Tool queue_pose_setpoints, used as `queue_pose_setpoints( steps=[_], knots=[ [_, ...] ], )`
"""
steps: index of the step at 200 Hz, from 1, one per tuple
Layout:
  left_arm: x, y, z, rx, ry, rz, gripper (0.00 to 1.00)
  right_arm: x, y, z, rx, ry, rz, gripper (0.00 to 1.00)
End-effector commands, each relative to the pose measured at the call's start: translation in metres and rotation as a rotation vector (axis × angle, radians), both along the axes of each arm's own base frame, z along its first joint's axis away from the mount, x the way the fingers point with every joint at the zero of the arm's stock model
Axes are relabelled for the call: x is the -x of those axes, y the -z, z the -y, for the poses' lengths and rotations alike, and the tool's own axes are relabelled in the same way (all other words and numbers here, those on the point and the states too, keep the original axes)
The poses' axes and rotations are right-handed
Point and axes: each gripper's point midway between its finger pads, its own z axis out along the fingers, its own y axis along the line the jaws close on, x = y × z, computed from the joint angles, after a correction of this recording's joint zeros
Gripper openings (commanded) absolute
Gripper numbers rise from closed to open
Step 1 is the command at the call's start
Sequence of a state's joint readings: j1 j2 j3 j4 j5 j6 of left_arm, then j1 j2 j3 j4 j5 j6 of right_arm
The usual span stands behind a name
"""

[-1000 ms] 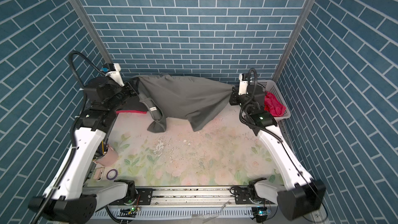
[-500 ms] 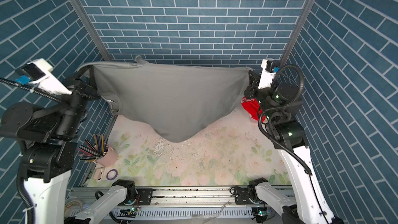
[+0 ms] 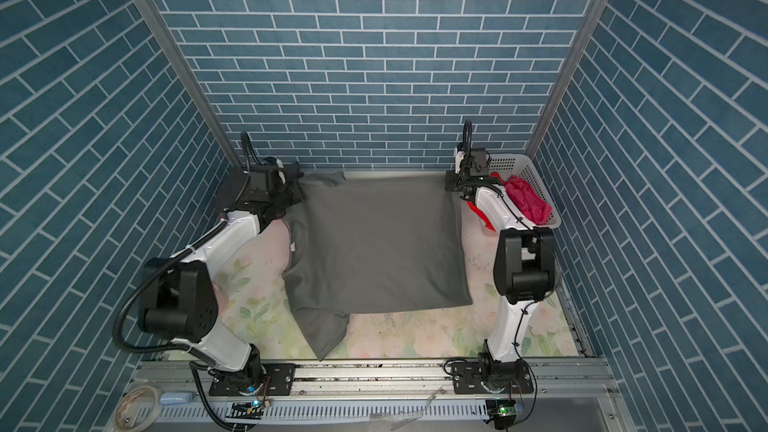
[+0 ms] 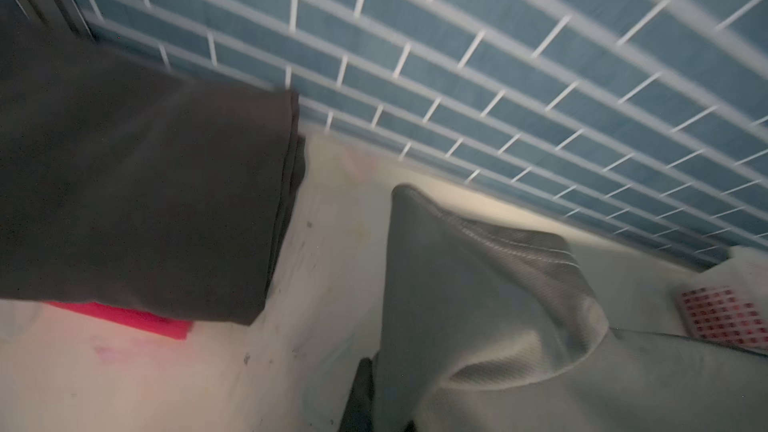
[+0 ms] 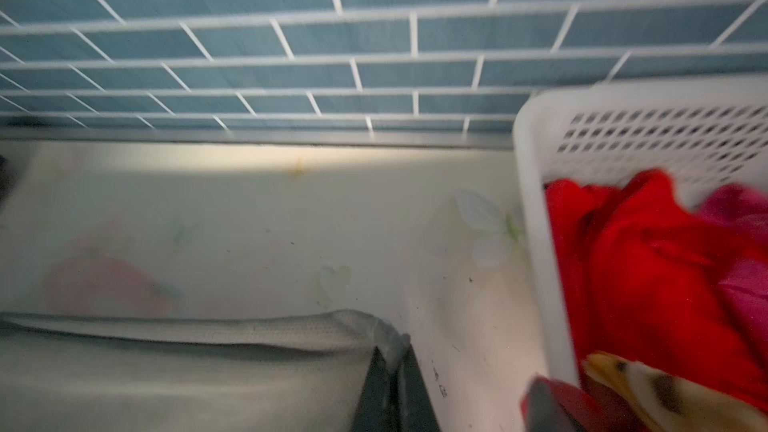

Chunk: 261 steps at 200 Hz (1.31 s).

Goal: Fold and stack the t-shirts
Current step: 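Release the shoulders and move both grippers to the shirt's nearer edge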

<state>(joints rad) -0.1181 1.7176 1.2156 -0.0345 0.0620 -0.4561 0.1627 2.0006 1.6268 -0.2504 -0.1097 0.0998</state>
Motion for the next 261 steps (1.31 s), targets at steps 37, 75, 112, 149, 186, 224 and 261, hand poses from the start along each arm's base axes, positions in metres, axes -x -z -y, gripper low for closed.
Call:
queue_pose_setpoints(
  steps=[37, 75, 112, 149, 186, 224, 261],
  knots=[
    [-0.080, 0.053, 0.005, -0.032, 0.000, -0.099, 0.00, -0.048, -0.003, -0.013, -0.020, -0.009, -0.044, 0.41],
    [-0.086, 0.051, -0.010, -0.109, -0.047, -0.164, 0.63, -0.019, -0.056, -0.025, -0.041, -0.038, 0.037, 0.83],
    [-0.067, 0.014, 0.021, -0.016, 0.028, -0.144, 0.88, 0.048, -0.066, -0.028, -0.108, 0.023, 0.055, 0.92],
    [-0.014, -0.033, 0.044, -0.002, 0.014, -0.037, 0.88, 0.119, -0.039, -0.018, -0.141, 0.130, -0.008, 0.94],
    [0.062, -0.066, 0.076, -0.043, 0.008, 0.134, 0.88, 0.191, -0.007, 0.008, -0.198, 0.276, -0.076, 0.96],
    [0.118, -0.052, 0.113, -0.083, 0.107, 0.153, 0.88, 0.254, 0.047, 0.031, -0.155, 0.336, -0.215, 0.97],
    [0.141, -0.013, 0.132, 0.043, 0.197, 0.057, 0.88, 0.277, 0.079, 0.044, -0.147, 0.347, -0.271, 0.96]
  ],
)
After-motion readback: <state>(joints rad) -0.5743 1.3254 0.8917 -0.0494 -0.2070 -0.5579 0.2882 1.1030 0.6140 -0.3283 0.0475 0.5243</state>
